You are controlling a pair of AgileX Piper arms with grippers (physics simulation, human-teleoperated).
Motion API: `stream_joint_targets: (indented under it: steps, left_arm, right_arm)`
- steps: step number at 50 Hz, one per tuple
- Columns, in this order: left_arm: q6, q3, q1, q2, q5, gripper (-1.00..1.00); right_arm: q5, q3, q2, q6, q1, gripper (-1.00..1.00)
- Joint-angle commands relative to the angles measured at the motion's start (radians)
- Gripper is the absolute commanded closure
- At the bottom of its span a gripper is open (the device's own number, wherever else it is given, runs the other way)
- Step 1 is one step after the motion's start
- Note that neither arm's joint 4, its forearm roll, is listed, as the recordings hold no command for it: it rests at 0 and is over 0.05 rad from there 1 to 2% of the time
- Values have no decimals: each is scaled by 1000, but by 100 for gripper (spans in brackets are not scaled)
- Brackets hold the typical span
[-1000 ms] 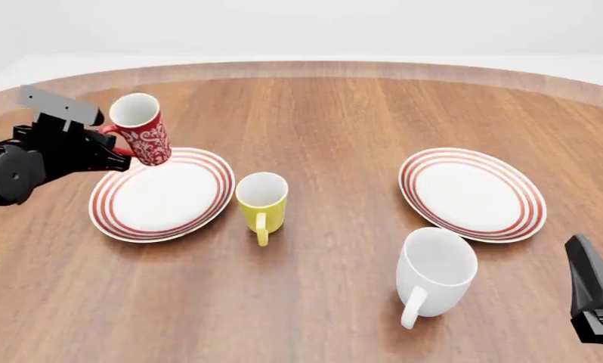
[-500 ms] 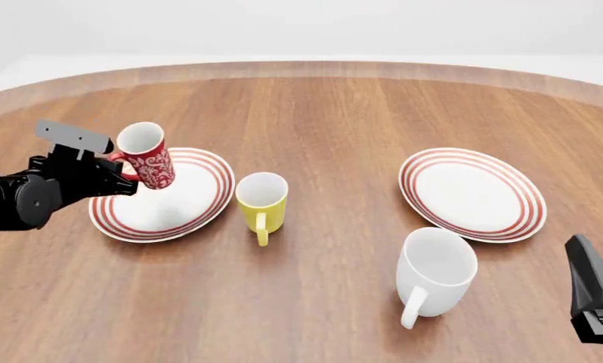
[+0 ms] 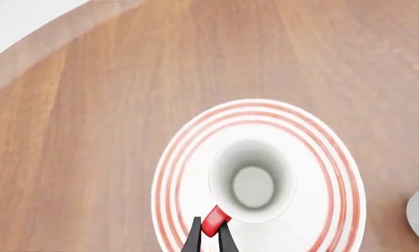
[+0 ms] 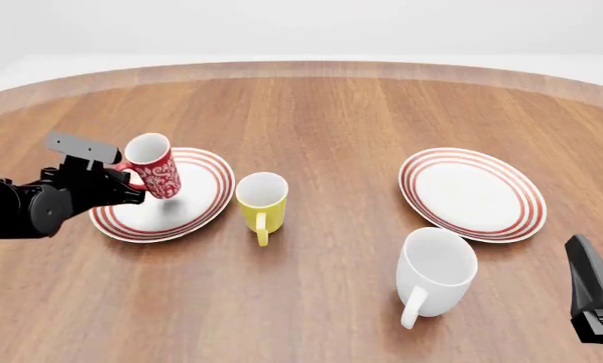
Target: Put the red mug on the left plate.
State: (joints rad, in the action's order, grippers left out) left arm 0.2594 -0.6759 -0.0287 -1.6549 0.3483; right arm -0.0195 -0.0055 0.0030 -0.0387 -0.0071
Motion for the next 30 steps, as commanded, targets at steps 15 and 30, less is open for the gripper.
stream_joint_targets:
  steps: [15,30]
  left_arm:
    - [-17,4,17,-25,17,100]
    - [-55,5,34,-62,12,-100]
  right_arm:
    - [0,0,0,0,0,-100]
    - [0,0,0,0,0,-100]
